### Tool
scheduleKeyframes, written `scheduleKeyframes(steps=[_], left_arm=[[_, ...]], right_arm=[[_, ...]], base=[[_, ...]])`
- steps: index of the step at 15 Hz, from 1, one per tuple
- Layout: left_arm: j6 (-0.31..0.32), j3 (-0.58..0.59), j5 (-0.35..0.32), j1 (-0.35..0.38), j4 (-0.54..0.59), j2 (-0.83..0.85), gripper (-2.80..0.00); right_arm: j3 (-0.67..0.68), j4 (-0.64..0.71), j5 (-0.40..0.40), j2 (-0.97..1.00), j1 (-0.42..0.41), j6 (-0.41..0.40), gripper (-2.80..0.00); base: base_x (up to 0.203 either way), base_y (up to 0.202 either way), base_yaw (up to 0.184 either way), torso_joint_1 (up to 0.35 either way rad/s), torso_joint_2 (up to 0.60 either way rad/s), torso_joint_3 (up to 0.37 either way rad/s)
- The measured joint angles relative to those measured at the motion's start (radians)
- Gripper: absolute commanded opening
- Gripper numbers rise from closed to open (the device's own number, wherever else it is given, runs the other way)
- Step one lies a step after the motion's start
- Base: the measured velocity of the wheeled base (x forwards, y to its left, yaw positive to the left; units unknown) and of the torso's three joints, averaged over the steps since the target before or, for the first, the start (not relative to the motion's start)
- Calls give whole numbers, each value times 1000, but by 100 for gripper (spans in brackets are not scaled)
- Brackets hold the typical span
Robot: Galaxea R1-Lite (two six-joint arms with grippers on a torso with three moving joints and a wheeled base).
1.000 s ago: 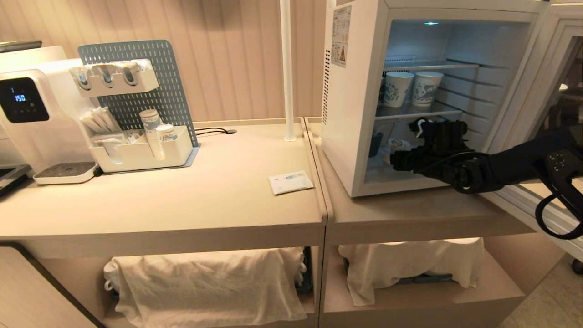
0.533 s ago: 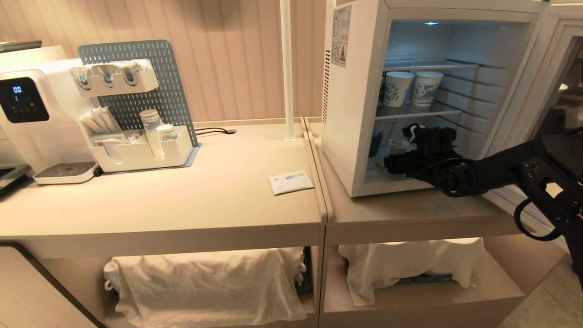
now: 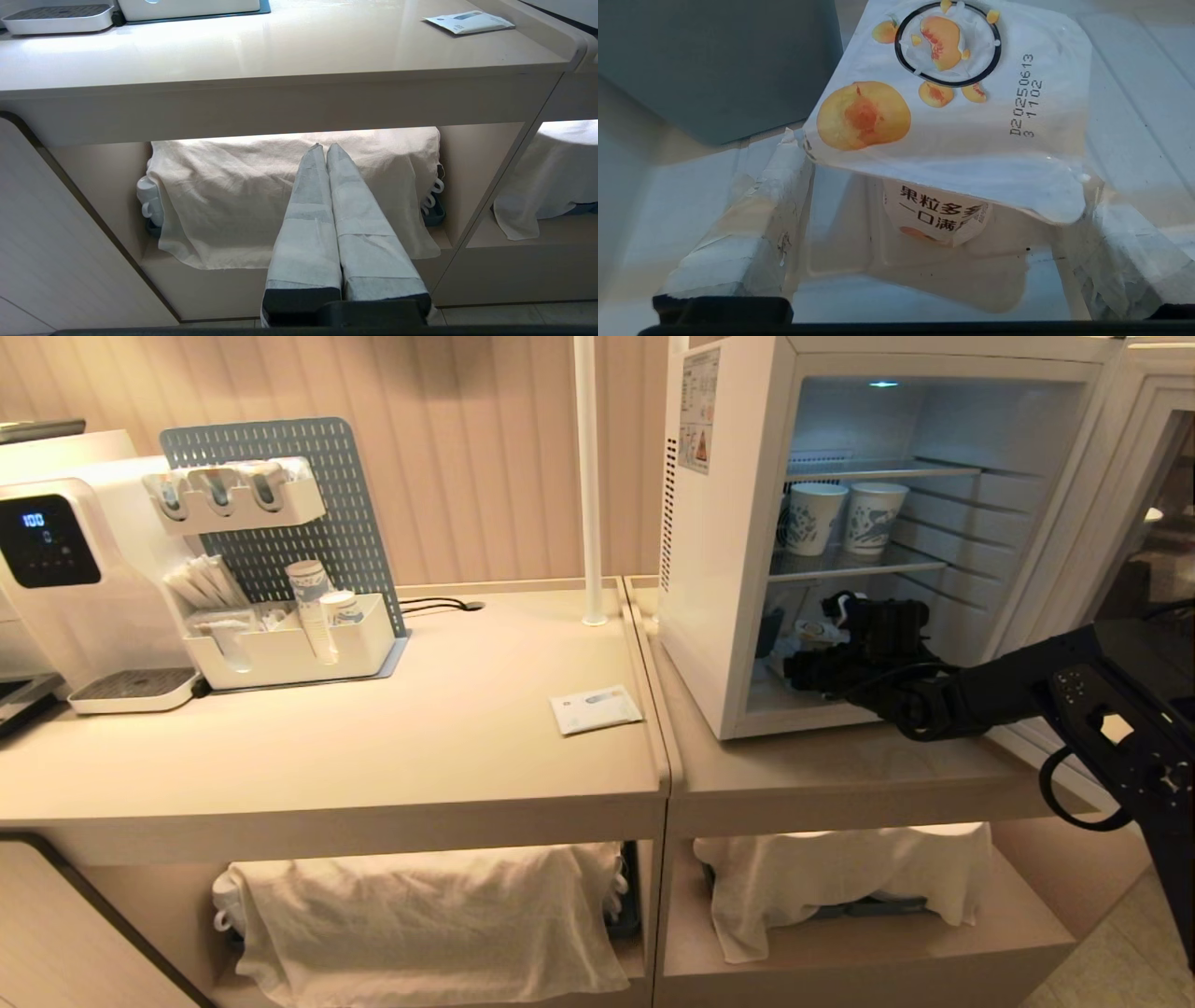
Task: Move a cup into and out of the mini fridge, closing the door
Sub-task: Take the yoghurt out of the freezer
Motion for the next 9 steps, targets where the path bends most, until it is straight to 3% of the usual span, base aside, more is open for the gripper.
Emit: scheduleKeyframes(steps=[2, 3, 9], left_arm=[[0, 0, 0, 0, 0, 0, -280], [0, 0, 0, 0, 0, 0, -280], [1, 0, 1, 0, 0, 0, -280]], right_arm=[[0, -7, -1, 0, 0, 3, 0], [1, -18, -1, 0, 0, 2, -280], [5, -9, 0, -5, 0, -11, -280]], base=[[0, 0, 0, 0, 0, 0], [0, 0, 0, 0, 0, 0], [0, 0, 0, 0, 0, 0]])
